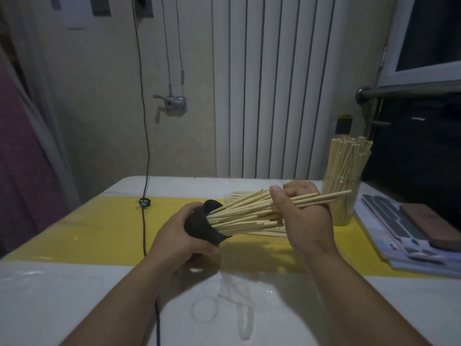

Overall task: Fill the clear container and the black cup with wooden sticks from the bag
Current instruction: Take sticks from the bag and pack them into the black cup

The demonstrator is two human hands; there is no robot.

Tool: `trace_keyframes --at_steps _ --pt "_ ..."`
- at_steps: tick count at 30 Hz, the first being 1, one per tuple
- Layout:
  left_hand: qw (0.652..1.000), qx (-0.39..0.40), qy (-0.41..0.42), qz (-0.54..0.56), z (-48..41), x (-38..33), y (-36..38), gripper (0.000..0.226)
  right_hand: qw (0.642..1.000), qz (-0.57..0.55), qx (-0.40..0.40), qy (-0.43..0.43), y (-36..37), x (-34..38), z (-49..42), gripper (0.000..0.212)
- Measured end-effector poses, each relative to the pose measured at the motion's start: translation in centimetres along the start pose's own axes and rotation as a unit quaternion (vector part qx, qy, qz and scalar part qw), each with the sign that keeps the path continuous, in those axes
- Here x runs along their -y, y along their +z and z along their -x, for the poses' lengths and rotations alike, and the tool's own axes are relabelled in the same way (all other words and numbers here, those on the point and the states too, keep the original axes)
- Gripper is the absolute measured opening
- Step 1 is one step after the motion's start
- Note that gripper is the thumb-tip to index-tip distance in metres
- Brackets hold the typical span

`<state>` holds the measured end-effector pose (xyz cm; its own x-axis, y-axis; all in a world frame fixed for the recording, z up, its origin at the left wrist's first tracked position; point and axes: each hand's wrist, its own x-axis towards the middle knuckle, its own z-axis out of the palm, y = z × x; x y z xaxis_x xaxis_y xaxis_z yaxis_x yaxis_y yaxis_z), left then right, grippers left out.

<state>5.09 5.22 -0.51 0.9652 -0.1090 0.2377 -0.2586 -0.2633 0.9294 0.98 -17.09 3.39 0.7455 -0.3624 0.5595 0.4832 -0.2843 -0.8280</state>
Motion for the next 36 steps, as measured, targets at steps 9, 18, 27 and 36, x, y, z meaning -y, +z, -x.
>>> trace_keyframes --at_steps 9,18,27,36 --pt "1.000 -0.002 0.008 -0.014 0.1 -0.2 0.1 0.077 0.990 -0.104 0.028 0.090 -0.5 -0.2 -0.1 0.028" --pt "1.000 -0.001 0.016 -0.026 0.2 -0.2 0.1 0.078 0.996 -0.063 0.047 0.044 0.1 -0.4 0.3 0.015" --pt "1.000 -0.002 0.023 -0.015 0.3 -0.3 0.1 0.077 0.983 0.045 0.179 -0.017 0.5 -0.7 0.4 0.049" --pt "1.000 -0.009 0.017 -0.005 0.0 0.2 0.0 0.078 0.996 -0.040 0.073 0.042 -0.2 -1.1 0.1 0.046"
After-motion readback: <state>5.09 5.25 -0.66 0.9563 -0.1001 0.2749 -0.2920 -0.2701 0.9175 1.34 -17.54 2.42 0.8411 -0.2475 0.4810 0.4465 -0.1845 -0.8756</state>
